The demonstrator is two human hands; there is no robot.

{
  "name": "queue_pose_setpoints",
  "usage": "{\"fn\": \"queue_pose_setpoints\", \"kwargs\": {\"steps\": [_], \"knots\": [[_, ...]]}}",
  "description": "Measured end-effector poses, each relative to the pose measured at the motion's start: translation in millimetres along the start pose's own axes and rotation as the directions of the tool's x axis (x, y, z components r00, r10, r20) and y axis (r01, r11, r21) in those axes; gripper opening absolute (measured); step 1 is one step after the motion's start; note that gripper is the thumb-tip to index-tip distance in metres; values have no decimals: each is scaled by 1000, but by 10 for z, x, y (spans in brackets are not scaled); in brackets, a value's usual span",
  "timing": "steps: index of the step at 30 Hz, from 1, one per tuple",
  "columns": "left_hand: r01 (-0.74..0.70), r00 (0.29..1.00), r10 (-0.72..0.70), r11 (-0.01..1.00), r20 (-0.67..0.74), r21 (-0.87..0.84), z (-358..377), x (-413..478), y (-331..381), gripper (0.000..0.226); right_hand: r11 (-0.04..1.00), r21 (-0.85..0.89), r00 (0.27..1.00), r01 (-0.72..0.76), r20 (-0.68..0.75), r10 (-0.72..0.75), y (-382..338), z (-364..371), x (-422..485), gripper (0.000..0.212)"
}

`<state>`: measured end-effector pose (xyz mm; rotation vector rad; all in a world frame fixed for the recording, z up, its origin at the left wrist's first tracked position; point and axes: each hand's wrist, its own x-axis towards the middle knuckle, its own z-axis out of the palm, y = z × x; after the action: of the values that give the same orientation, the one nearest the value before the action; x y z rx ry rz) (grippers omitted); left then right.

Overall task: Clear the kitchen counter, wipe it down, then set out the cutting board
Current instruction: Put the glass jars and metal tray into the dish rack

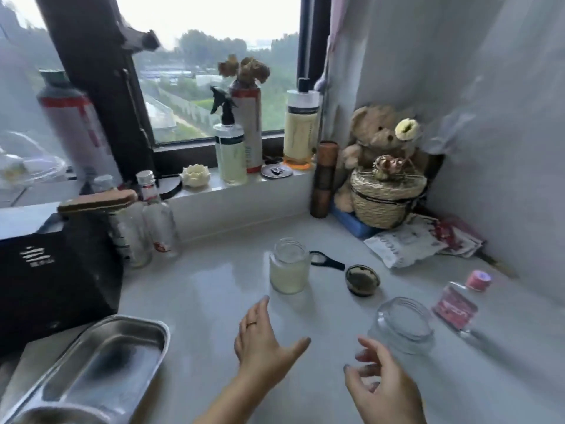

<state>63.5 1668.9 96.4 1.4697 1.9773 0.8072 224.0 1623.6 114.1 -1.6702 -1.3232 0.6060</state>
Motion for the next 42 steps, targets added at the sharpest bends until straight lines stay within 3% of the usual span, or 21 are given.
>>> {"fn": "queue_pose_setpoints", "kwargs": {"steps": [4, 8, 11, 15, 18, 22, 27, 31, 33, 35, 38, 40, 42], "knots": [[22, 993, -24, 1000, -114, -20, 367, 406, 219, 111, 969, -239, 972, -66, -234, 8, 367, -461, 274, 60], [130, 957, -148, 988, -250, -84, 465, 790, 263, 114, 963, -270, 996, -20, -87, -4, 640, -535, 470, 94], [189, 938, -212, 976, -274, -108, 532, 972, 240, 109, 950, -309, 999, 37, -12, -43, 768, -425, 542, 105], [201, 920, -231, 971, -316, -128, 610, 1112, 181, 105, 962, -271, 999, 21, -34, -31, 815, -309, 624, 111], [133, 918, -190, 974, -347, -183, 587, 1114, 156, 97, 985, -168, 999, -49, -31, 45, 773, -302, 639, 102], [-71, 921, -54, 951, -385, -302, 397, 836, 55, 95, 994, -19, 993, -103, 60, 104, 672, -234, 550, 93], [-156, 902, -17, 919, -431, -363, -303, 164, -133, 92, 994, 86, 963, -70, 264, 45, 221, 25, 262, 91], [-226, 853, -1, 900, -522, -372, -1154, -459, -475, 74, 978, 198, 848, -60, 528, -55, -409, 299, -38, 77], [-194, 804, -46, 922, -593, -334, -1609, -746, -744, 70, 963, 268, 777, -41, 614, -137, -774, 516, -257, 70], [-86, 711, -85, 975, -698, -206, -2032, -1007, -1064, 70, 946, 323, 712, -9, 667, -221, -1103, 792, -529, 70], [60, 560, -186, 981, -807, -185, -2551, -1407, -1610, 83, 930, 366, 591, 38, 742, -316, -1510, 1288, -1009, 71], [172, 472, -245, 968, -847, -184, -2829, -1686, -1969, 88, 929, 370, 521, 16, 790, -324, -1713, 1626, -1337, 71], [287, 427, -268, 946, -863, -152, -3070, -1953, -2292, 83, 938, 346, 450, 8, 836, -312, -1910, 1937, -1631, 71]]}}
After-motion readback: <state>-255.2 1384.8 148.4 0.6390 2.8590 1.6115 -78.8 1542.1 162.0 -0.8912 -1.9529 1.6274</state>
